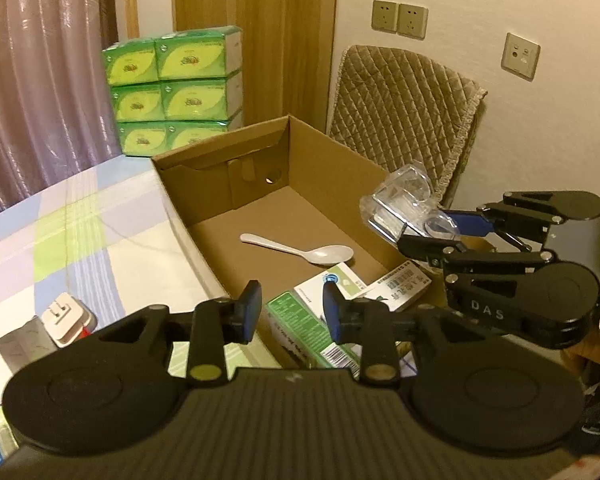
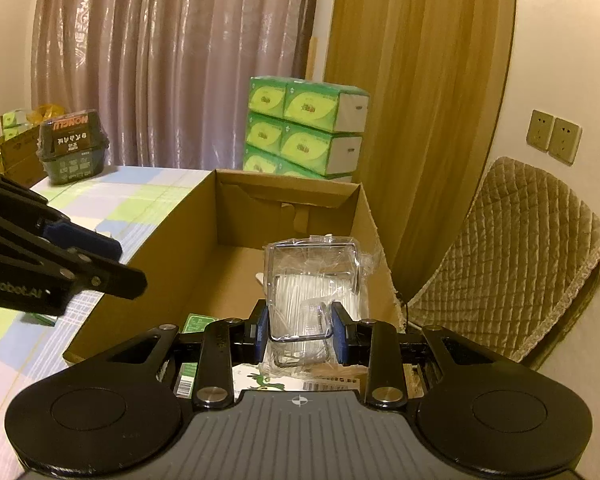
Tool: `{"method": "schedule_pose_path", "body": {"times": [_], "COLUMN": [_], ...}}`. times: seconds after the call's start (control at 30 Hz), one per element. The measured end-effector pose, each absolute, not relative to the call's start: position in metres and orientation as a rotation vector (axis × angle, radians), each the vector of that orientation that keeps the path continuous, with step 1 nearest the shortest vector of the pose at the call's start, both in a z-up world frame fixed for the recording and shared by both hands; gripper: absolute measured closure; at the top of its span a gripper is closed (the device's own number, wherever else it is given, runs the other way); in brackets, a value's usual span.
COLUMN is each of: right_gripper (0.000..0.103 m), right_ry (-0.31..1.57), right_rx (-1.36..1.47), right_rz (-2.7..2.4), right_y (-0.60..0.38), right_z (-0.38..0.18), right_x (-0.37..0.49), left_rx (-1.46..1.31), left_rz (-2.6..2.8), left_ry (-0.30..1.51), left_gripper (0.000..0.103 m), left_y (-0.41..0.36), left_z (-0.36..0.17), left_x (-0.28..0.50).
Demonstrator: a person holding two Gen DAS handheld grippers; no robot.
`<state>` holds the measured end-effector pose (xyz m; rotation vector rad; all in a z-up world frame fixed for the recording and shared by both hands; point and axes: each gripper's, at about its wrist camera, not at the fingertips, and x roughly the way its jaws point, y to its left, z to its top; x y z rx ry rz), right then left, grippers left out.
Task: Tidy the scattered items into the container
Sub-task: 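Carry the tray and cable into the cardboard box and release them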
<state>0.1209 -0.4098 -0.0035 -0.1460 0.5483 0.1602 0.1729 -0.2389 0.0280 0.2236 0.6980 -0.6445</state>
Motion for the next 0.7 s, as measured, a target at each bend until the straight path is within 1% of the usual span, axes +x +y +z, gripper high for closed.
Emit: {"method": "schedule_pose_path", "body": {"times": [0.43, 0.7], "right_gripper": [0.074, 0.074], "right_ry": [0.549, 0.526], "right_rx": [-0.148, -0.165], "right_rz": [0.193, 0.202], "right_y": [-0.394, -0.388], "right_z": [-0.002, 0.0], "right_x": [0.123, 0.125], "left_rx": [0.222, 0.208], "left_rz": [-0.605, -0.595], "left_ry": [0.696, 0.695], "left_gripper": [0.074, 0.07], "left_y": [-0.214, -0.209], "left_z": [0.03, 0.03], "left_x": [0.163, 0.164]}}
